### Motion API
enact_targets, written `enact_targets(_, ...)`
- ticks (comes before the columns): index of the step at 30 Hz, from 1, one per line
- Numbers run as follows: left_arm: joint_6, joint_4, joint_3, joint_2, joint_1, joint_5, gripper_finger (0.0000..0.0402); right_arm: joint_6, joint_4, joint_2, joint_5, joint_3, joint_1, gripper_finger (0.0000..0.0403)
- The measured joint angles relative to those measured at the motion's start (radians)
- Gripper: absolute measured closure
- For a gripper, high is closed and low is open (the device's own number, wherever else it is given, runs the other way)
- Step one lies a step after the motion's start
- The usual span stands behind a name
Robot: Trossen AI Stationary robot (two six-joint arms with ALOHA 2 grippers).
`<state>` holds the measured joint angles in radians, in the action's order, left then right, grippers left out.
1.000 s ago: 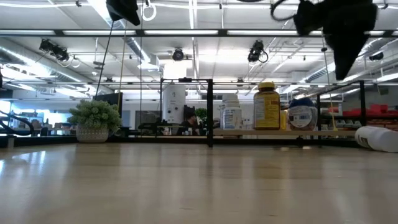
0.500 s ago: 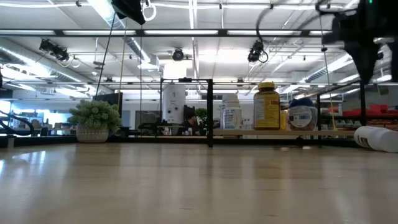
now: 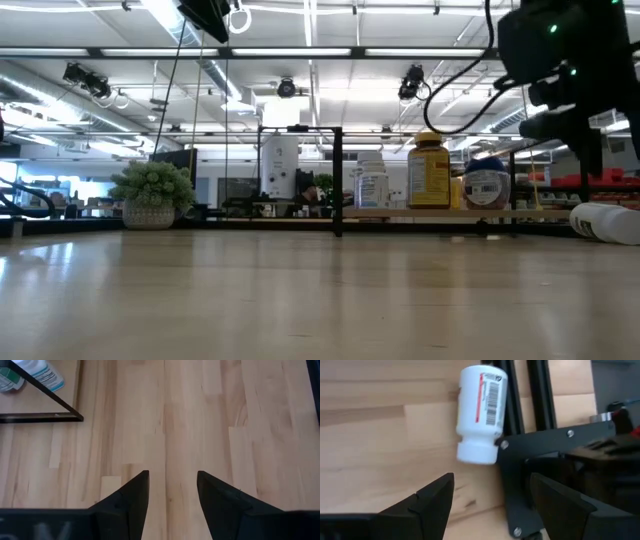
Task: Pick and place medicine bottles onto shelf by color
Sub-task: Put the white pill bottle on the shelf
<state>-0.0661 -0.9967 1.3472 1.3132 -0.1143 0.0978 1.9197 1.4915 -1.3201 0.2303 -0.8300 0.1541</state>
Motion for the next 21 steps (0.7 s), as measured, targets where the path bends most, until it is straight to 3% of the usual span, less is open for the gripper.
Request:
enact_targets(7, -0.006, -0.005, 0.000, 0.000, 0.034, 0.000, 0.0230, -0.180, -0.129, 0.000, -0.022, 0.089, -0.146, 0.0132)
enact_targets(12, -0.008, -0.021, 0.000, 0.000, 0.068, -0.001, 0.0230, -0.293, -0.109, -0.004, -0.031, 0.091, -0.216, 0.0132)
enact_targets(21, -0.024, -0.018, 0.000, -0.001, 0.104, -0.001, 0.0230, -0.292, -0.139, -0.005, -0.049, 0.088, -0.243, 0.0132)
